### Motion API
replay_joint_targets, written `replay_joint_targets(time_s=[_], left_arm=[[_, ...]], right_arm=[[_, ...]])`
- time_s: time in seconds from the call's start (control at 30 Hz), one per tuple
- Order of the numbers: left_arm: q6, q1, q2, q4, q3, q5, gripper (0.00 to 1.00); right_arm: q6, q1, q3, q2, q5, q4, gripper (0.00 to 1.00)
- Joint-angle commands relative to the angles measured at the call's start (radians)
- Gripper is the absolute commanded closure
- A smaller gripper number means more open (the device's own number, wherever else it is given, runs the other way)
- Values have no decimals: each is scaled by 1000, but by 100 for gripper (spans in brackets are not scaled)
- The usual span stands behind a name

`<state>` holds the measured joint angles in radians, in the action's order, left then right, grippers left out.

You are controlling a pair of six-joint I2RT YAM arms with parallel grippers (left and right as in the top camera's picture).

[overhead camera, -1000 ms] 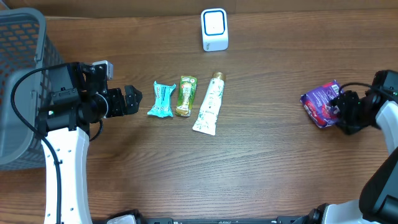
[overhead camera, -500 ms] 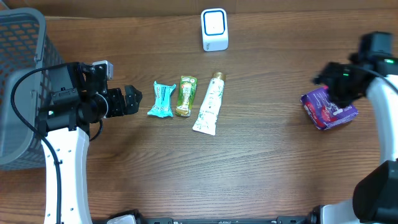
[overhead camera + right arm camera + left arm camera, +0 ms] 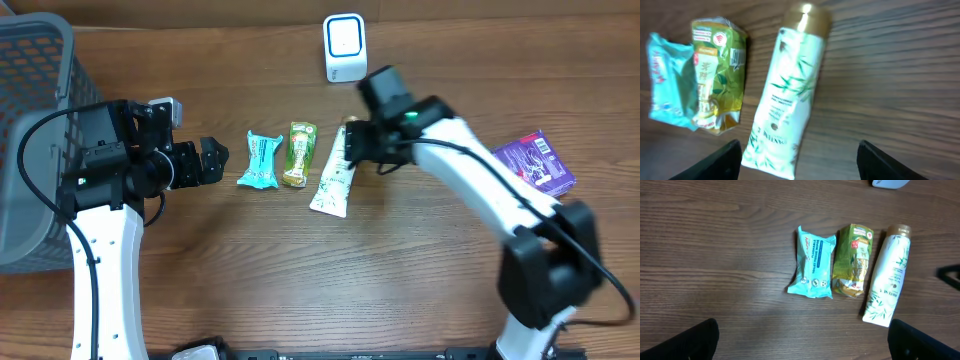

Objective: Scan the item barcode
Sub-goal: 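Release the purple packet and reach right gripper toward the white tube, then grasp the white tube with the right gripper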

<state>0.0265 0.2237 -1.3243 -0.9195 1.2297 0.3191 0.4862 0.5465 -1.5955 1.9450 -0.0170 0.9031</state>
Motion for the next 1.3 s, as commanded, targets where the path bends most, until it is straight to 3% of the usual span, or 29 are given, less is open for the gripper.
replay_joint_targets(time_s=[0.0, 0.2, 0.6, 1.03, 1.27], left_arm=[[11, -2, 9, 1, 14, 11, 0], [11, -2, 9, 1, 14, 11, 0], [11, -2, 9, 1, 14, 11, 0], [11, -2, 9, 1, 14, 11, 0], [11, -2, 9, 1, 14, 11, 1]], right_arm=[[11, 34, -127, 68, 155, 20, 26], [57, 100, -169, 164, 270, 5, 27], [113, 143, -169, 242, 260, -80, 47], [84, 143, -169, 332, 271, -6, 48], [82, 143, -167, 357, 373, 91, 50]])
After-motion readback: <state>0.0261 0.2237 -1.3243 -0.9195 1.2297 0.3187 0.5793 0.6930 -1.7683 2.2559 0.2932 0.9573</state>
